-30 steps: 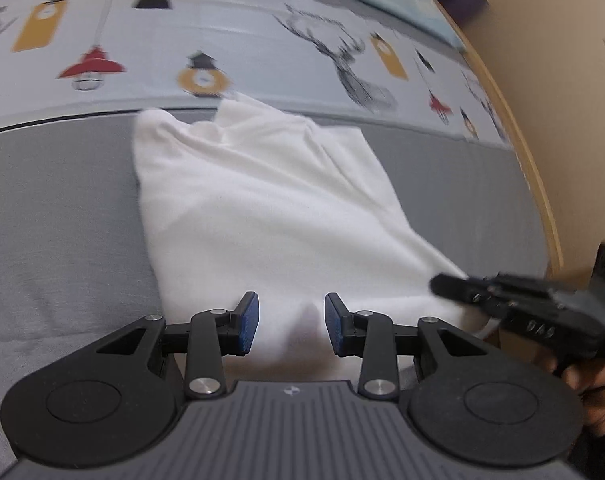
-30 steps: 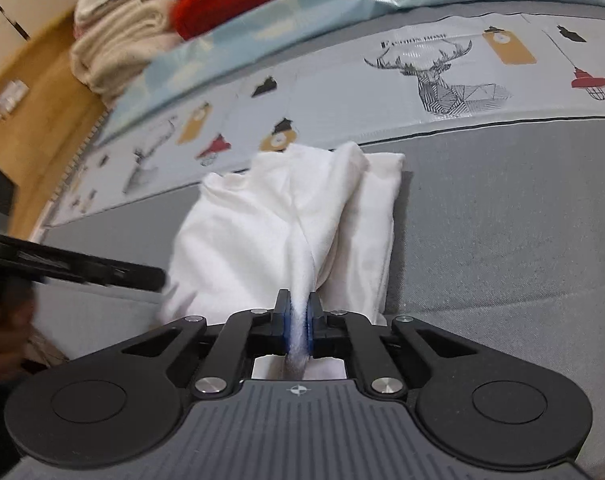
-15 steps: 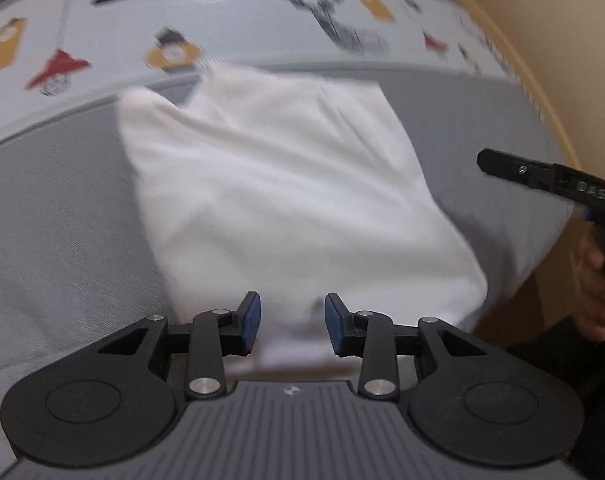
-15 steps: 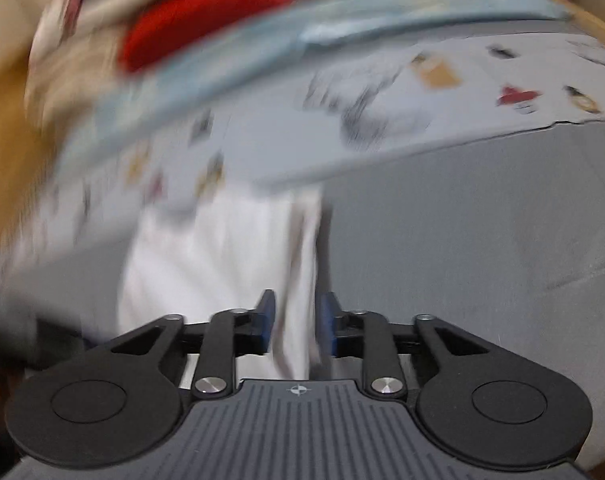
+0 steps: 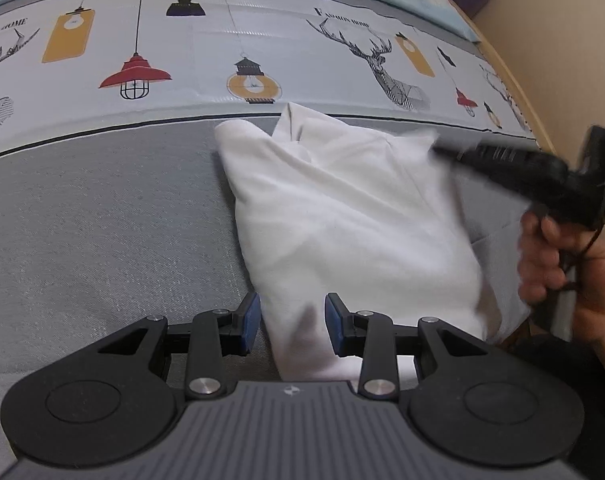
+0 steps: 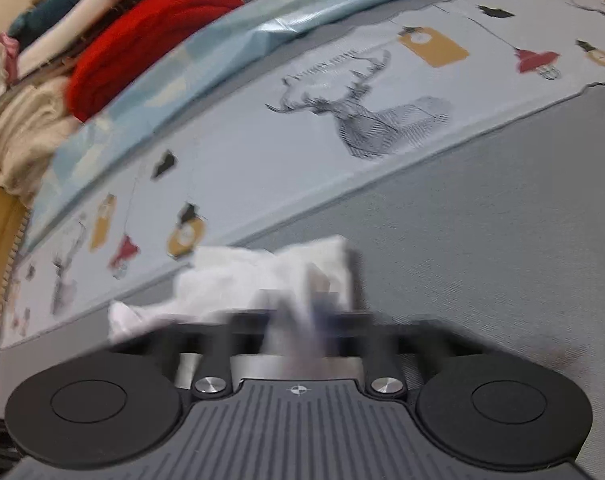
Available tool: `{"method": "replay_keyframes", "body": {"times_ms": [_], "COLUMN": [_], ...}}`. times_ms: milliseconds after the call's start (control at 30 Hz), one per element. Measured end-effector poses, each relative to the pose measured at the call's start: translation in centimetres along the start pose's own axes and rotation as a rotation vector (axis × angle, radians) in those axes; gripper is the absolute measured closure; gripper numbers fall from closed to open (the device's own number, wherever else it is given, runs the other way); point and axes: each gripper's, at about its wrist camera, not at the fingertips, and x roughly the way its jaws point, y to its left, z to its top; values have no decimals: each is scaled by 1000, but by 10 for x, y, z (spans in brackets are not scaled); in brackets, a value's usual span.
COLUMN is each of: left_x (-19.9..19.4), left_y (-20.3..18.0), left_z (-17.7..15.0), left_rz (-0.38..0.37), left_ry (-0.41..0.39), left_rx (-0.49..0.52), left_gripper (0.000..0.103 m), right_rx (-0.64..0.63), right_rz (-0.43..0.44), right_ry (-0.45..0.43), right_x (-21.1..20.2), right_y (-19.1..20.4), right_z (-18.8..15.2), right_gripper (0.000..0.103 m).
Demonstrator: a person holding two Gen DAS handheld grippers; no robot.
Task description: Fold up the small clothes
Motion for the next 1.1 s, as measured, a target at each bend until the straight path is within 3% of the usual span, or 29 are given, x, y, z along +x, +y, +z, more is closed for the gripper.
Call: {"method": "replay_keyframes", "body": {"times_ms": [67,100,200,300,367,400,467,533,600,633,700,733,767,967,1100], "left_x": [-2,-2,0,6,10,13,19,27,37,41,49,51,51,49,47], "left_y": [1,0,-8,-21,-28,-33,-38,-44,-48,-49,-52,-53,-53,-56,-57], "left_z": [0,0,0,-2,-4,-5,-6,-9,-12,-13,-14,-15,-15,-13,-12], "left_rz": [-9,-16,-36,-58,-72,-76,-77,-68,-48,-31,-6,2,8,17,18], "left_ry": [-1,-1,5,12,18,23,34,52,76,87,104,106,104,90,82], "left_rx": [7,15,44,80,103,115,131,141,148,153,157,151,145,126,123], "left_gripper": [64,64,64,64,64,64,64,64,64,64,64,63,63,61,59], "right_rx": [-12,0,86,29,-28,-49,-126,-219,-296,-330,-446,-487,-487,-269,-180], "right_rz": [-12,-49,-194,-266,-231,-168,-34,89,193,179,27,-29,-44,-10,-3], "right_ry": [-136,-126,41,-33,-92,-115,-122,-86,47,135,347,387,368,212,236], "right_x": [-12,-8,19,5,-14,-26,-47,-58,-59,-52,-30,-27,-30,-50,-35], "right_y": [4,1,-18,-17,-12,-10,-3,3,5,5,-3,-6,-7,-27,-31], "right_z": [6,7,-2,2,3,2,-3,-10,-24,-32,-60,-67,-66,-37,-31], "right_gripper": [101,101,99,95,86,78,77,77,75,71,67,47,42,44,40]}}
